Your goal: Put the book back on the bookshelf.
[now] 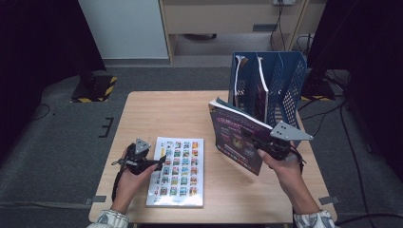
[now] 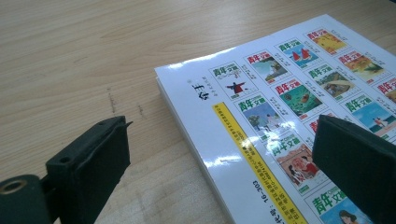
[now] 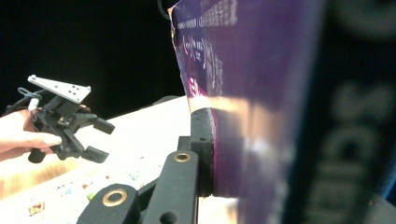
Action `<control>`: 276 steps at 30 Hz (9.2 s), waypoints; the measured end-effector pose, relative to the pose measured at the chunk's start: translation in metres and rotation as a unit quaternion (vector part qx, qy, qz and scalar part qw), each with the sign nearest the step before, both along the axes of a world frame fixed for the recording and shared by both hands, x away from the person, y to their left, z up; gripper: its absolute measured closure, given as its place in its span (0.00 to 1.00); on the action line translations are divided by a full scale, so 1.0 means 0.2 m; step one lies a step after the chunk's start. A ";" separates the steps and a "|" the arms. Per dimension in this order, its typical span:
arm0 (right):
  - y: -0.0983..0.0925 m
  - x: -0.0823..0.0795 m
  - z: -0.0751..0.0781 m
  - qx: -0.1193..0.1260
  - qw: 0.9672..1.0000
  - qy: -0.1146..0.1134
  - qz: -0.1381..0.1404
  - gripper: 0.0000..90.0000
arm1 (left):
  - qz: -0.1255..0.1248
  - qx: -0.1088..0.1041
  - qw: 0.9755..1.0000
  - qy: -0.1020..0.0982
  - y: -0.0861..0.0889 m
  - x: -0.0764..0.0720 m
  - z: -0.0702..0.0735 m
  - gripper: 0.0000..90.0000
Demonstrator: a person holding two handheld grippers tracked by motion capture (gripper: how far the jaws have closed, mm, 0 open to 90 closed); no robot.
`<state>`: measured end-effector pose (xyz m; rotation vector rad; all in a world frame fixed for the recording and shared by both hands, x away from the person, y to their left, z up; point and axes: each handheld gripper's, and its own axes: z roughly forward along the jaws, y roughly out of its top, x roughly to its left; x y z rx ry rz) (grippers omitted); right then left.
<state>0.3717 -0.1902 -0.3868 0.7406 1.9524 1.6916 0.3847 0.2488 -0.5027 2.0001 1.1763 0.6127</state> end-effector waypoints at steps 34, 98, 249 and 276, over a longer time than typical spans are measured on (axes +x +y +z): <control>-0.26 -0.13 0.03 0.012 0.999 0.000 -0.030 0.94 | 0.001 0.002 1.000 0.001 0.00 0.00 0.00 0.04; -0.55 -0.15 0.36 0.017 0.992 -0.030 -0.124 0.94 | 0.003 0.002 1.000 0.000 0.01 0.00 0.00 0.04; -0.32 0.76 0.22 0.007 0.947 0.021 -0.319 0.94 | -0.001 -0.001 1.000 -0.002 0.01 0.00 0.00 0.05; -0.29 0.76 0.14 0.001 0.948 0.016 -0.317 0.94 | -0.003 0.002 1.000 0.000 0.01 0.00 -0.01 0.05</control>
